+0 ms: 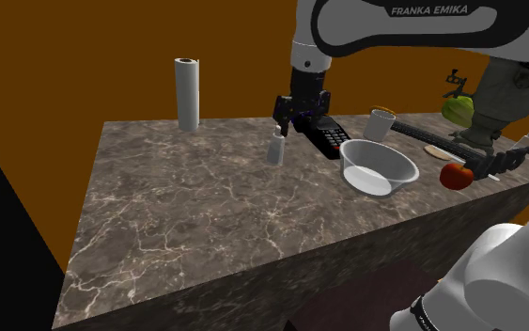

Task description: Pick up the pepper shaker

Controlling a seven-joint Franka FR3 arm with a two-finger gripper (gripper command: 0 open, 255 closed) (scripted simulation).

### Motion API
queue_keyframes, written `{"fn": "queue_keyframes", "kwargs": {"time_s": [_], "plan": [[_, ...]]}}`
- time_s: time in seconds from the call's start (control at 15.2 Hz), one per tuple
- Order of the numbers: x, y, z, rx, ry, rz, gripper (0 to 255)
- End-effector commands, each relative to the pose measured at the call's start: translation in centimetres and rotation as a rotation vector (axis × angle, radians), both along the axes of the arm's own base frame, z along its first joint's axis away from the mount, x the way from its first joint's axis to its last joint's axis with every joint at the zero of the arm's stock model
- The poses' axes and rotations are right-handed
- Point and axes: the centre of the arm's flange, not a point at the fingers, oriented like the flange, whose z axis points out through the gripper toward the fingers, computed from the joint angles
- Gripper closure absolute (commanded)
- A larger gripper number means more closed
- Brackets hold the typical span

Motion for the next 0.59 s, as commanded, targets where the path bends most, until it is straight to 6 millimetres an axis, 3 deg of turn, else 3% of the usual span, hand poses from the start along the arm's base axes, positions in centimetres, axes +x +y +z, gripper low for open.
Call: {"fn": "queue_keyframes", "kwargs": {"time_s": [0.0, 0.2, 0.53], "plan": [[2.3, 1.1, 0.5, -0.007, -0.017, -0.013, 0], [4.7, 2.4, 1.0, -0.016, -0.036, -0.027, 0], [4.7, 2.4, -1.7, -0.016, -0.036, -0.027, 0]]}}
